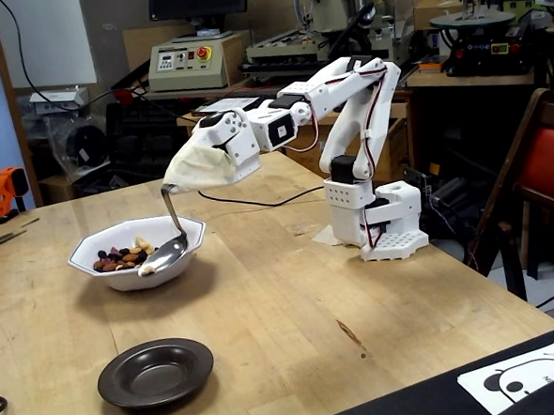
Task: Use spoon to transfer food from the white bowl to brown plate
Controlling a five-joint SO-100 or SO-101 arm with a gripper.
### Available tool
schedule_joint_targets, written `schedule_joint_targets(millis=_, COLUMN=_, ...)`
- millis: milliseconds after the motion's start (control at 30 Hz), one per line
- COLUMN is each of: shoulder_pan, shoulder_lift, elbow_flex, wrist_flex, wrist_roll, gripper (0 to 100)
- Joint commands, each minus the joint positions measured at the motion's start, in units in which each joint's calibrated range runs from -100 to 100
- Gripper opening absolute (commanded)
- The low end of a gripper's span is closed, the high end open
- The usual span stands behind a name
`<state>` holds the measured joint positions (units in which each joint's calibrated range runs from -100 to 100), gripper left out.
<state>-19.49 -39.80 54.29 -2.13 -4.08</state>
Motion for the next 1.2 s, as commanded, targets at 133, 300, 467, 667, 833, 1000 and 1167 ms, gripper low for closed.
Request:
schedule_joint_targets(millis=133, shoulder_pan=-0.5, shoulder_lift=5.1, elbow_flex=-4.5, wrist_flex=-0.2, wrist_roll=0.1, gripper=4)
schedule_joint_targets(millis=300, shoulder_pan=-1.6, shoulder_lift=6.0, elbow_flex=-4.5, wrist_flex=-0.2, wrist_roll=0.0, gripper=4)
schedule_joint_targets(millis=467, shoulder_pan=-4.7, shoulder_lift=6.5, elbow_flex=-4.5, wrist_flex=-0.2, wrist_roll=0.1, gripper=4)
schedule_joint_targets(millis=667, shoulder_pan=-5.5, shoulder_lift=6.5, elbow_flex=-4.5, wrist_flex=-0.2, wrist_roll=0.1, gripper=4)
schedule_joint_targets(millis=833, shoulder_pan=-5.2, shoulder_lift=6.6, elbow_flex=-4.2, wrist_flex=-0.2, wrist_roll=0.1, gripper=4)
schedule_joint_targets(millis=1000, shoulder_pan=-4.7, shoulder_lift=6.5, elbow_flex=-3.9, wrist_flex=-0.2, wrist_roll=0.1, gripper=4)
schedule_joint_targets(millis=1167, shoulder_pan=-4.7, shoulder_lift=5.9, elbow_flex=-3.9, wrist_flex=-0.2, wrist_roll=0.1, gripper=4)
